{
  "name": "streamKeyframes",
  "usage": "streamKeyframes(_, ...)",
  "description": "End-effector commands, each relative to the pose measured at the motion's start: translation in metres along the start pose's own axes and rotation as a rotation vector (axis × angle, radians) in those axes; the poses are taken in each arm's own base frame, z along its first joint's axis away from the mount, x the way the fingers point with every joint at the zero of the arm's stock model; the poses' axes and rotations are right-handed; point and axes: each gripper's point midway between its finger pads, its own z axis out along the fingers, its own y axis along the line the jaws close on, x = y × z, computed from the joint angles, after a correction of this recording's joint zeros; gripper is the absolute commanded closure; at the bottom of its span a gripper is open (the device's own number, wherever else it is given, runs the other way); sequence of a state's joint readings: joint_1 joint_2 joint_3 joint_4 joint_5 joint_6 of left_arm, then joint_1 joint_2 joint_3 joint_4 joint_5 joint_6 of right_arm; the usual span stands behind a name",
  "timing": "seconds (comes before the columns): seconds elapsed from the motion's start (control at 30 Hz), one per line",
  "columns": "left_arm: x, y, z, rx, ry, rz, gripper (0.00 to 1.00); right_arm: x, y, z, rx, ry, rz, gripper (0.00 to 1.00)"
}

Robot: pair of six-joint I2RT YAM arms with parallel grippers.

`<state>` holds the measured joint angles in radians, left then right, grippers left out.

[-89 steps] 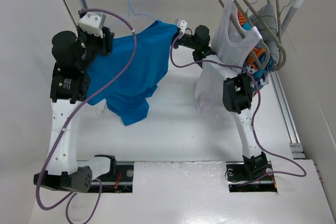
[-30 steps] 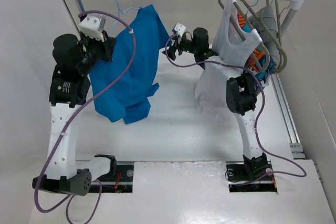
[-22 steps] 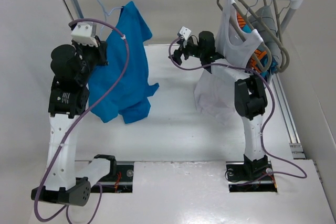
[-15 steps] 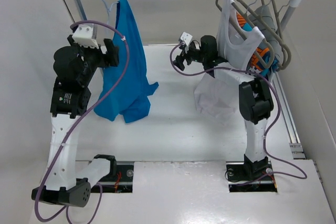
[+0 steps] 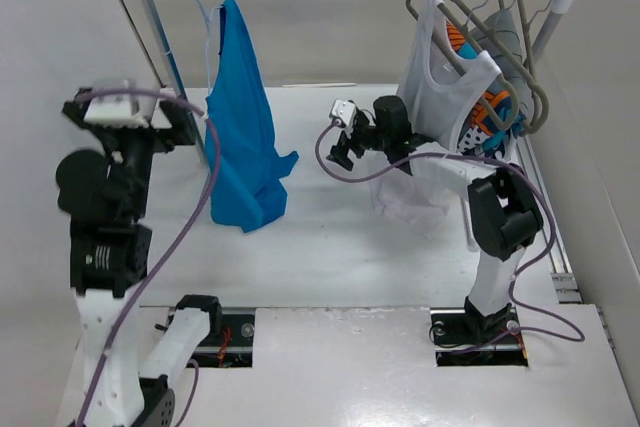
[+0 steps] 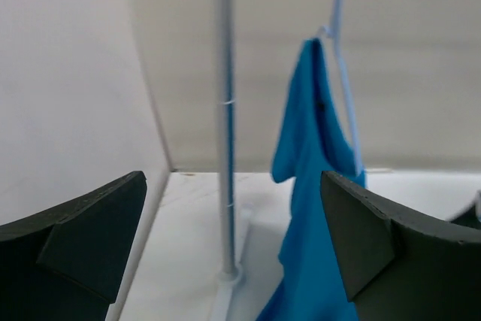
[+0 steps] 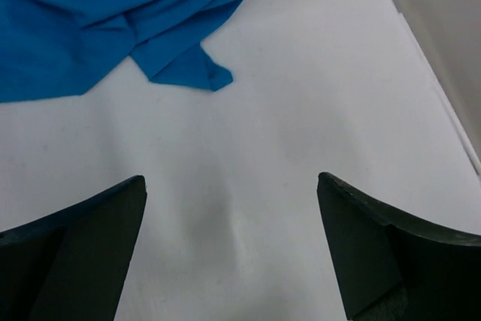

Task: Place the t-shirt on the hanger

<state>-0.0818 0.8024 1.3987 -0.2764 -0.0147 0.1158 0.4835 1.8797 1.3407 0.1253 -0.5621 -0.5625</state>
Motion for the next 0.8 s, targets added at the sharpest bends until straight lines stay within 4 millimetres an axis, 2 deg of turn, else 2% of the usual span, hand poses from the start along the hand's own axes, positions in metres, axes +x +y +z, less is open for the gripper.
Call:
streamKeyframes(0.0,-0.016,0.037,-0.033,-0.196,-0.102,0.008,0.01,-0.006,0.013,-0.013,0.003,0.008,-0.033,0.0)
streamKeyframes(0.03,-0.025,0.042,-0.054,-0.225,-0.162,-0.023,0.01,0.0,0.018,-0.02,0.009,0.025,-0.027,0.0)
streamKeyframes(0.07,-0.004,0.054,-0.058,-0.295,-0.136,-0.033,0.01,0.002,0.023,-0.023,0.011,0.041,-0.033,0.0)
streamKeyframes(0.17,0.012,0.072,-0.08,-0.41,-0.127,-0.064,0.01,0.005,0.041,-0.035,0.012,0.064,-0.034,0.0)
streamKeyframes(0.2,0.032,0.082,-0.079,-0.467,-0.079,-0.058,0.01,0.009,0.041,-0.039,0.025,0.084,-0.03,0.0)
streamKeyframes(0.23,0.044,0.084,-0.079,-0.481,-0.049,-0.05,0.01,0.005,0.045,-0.044,0.027,0.085,-0.034,0.0)
streamKeyframes(0.27,0.063,0.087,-0.077,-0.499,-0.001,-0.039,0.01,0.011,0.053,-0.046,0.021,0.1,-0.031,0.0)
streamKeyframes(0.3,0.097,0.088,-0.074,-0.508,0.074,-0.033,0.01,0.012,0.053,-0.049,0.033,0.108,-0.032,0.0)
streamKeyframes(0.37,0.134,0.089,-0.07,-0.516,0.156,-0.018,0.01,0.017,0.06,-0.053,0.027,0.141,-0.023,0.0)
streamKeyframes(0.4,0.167,0.088,-0.071,-0.516,0.226,-0.014,0.01,0.019,0.06,-0.057,0.031,0.157,-0.027,0.0)
streamKeyframes(0.43,0.183,0.088,-0.071,-0.515,0.262,-0.008,0.01,0.026,0.065,-0.059,0.017,0.181,-0.015,0.0)
streamKeyframes(0.6,0.228,0.089,-0.074,-0.521,0.319,0.022,0.01,0.039,0.087,-0.076,0.003,0.245,-0.019,0.0)
streamKeyframes(0.67,0.238,0.09,-0.071,-0.517,0.33,0.046,0.01,0.044,0.087,-0.085,0.033,0.263,-0.023,0.0)
streamKeyframes(0.7,0.238,0.09,-0.071,-0.517,0.33,0.047,0.01,0.038,0.089,-0.09,0.041,0.253,-0.034,0.0)
streamKeyframes(0.77,0.238,0.089,-0.067,-0.507,0.326,0.044,0.01,0.046,0.095,-0.096,0.045,0.269,-0.021,0.0)
